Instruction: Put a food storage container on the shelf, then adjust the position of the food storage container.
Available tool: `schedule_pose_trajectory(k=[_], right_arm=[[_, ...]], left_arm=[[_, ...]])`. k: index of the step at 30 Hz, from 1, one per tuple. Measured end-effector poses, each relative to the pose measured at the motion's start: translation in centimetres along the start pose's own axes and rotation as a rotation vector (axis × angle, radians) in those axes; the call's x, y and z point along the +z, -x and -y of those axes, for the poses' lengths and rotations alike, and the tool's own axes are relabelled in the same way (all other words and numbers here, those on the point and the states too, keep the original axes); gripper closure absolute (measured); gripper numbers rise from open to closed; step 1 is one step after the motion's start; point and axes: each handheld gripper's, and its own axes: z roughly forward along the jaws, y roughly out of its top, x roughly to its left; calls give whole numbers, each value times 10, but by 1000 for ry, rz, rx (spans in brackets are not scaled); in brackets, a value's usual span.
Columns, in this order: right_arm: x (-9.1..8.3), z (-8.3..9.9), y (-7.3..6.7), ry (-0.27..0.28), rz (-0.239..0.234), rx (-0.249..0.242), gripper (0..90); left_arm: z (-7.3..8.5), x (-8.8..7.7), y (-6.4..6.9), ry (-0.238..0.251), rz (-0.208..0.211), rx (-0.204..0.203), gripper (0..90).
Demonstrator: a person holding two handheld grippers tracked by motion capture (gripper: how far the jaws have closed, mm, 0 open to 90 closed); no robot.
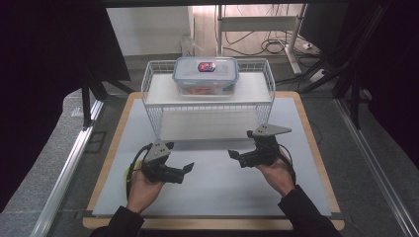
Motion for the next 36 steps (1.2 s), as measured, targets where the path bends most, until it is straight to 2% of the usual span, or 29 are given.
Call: schedule_pose_trajectory(k=[4, 11, 20, 25, 26, 29, 30, 33, 34, 35, 36], right_arm=[[-1, 11, -2, 2, -4, 20, 0], [-3, 27, -7, -8, 2, 17, 0], [-9, 55, -9, -54, 10, 38, 4], [-10, 64, -9, -75, 11, 48, 5], [-11, 66, -8, -84, 14, 49, 6], [-11, 68, -8, -89, 20, 49, 7], [-11, 69, -6, -92, 26, 49, 8], [-10, 70, -5, -94, 34, 51, 10], [-9, 71, -4, -98, 36, 55, 11], [-9, 71, -4, -98, 36, 55, 11], [-9, 72, -4, -101, 37, 55, 12]], left_arm=[[7, 1, 2, 16, 14, -16, 45], [20, 1, 9, 3, 12, -12, 47], [39, -5, 14, -21, 20, -42, 44], [45, -5, 12, -42, 15, -58, 40], [45, -5, 10, -52, 12, -74, 38], [44, -5, 8, -63, 5, -84, 21], [44, -7, 5, -72, -1, -101, 17], [44, -9, 0, -84, -14, -125, 47], [46, -14, -6, -88, -46, -131, 109], [46, -14, -6, -88, -46, -131, 167], [47, -22, -13, -80, -74, -144, 222]])
